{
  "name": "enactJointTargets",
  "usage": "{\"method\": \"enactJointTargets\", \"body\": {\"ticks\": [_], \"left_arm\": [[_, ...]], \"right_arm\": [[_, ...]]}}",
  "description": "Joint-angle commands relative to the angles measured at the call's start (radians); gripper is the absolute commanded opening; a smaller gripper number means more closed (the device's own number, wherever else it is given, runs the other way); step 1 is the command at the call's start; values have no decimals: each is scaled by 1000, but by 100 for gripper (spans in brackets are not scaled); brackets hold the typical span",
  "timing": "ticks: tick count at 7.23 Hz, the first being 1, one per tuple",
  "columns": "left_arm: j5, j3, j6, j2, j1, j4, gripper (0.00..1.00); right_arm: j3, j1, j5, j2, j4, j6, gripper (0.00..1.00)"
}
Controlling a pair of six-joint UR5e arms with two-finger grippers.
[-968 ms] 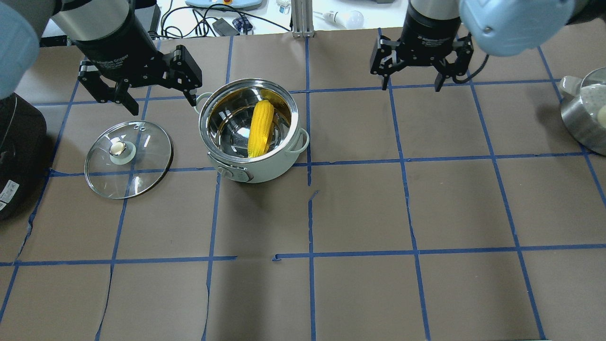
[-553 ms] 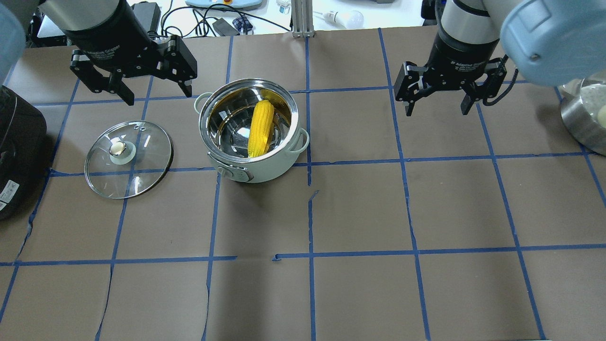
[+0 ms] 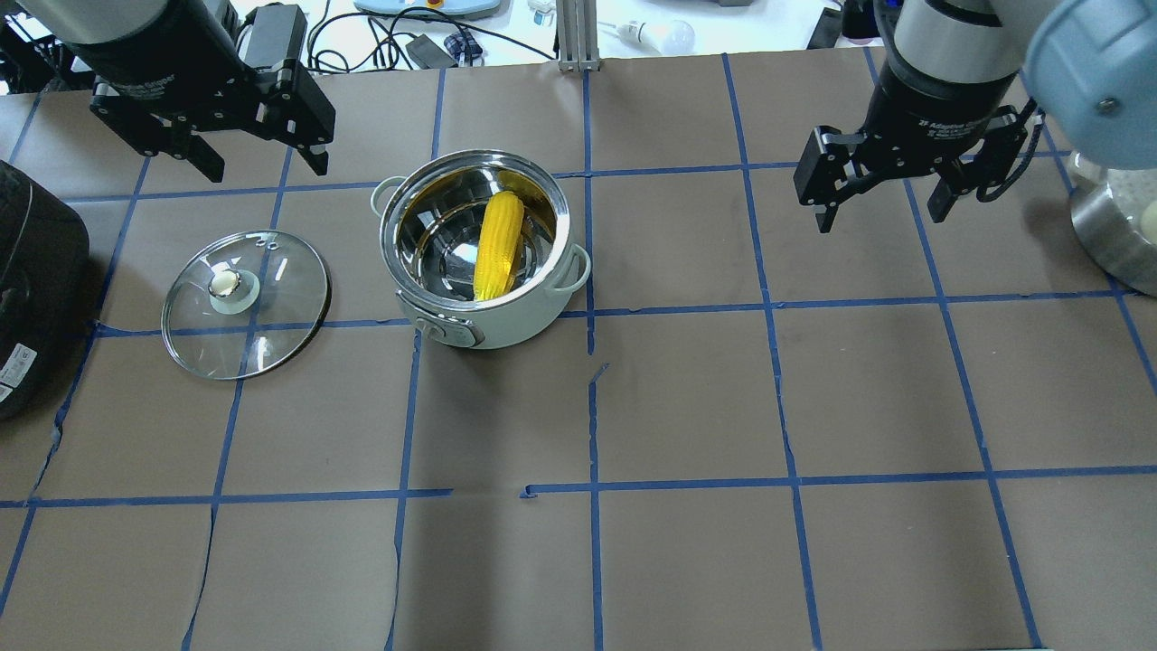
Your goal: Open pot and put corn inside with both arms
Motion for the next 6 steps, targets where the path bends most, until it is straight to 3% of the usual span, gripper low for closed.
{"method": "enactJointTargets", "body": {"ticks": [1,2,3,4,6], "left_arm": [[3,2,-4,2,0,0,94],[-6,1,-6,1,0,2,94],[-5,2,-6,1,0,0,94],[-11,2,-6,1,0,2,94],[-9,1,-6,1,0,0,94]], "right_arm": [[-2,-29,24,-19,17,-44,100],[-6,-26,39,-23,28,-17,100],[-8,-25,165,-23,31,82,100],[-8,-20,104,-24,32,80,100],[-9,-20,69,-26,32,80,100]]}}
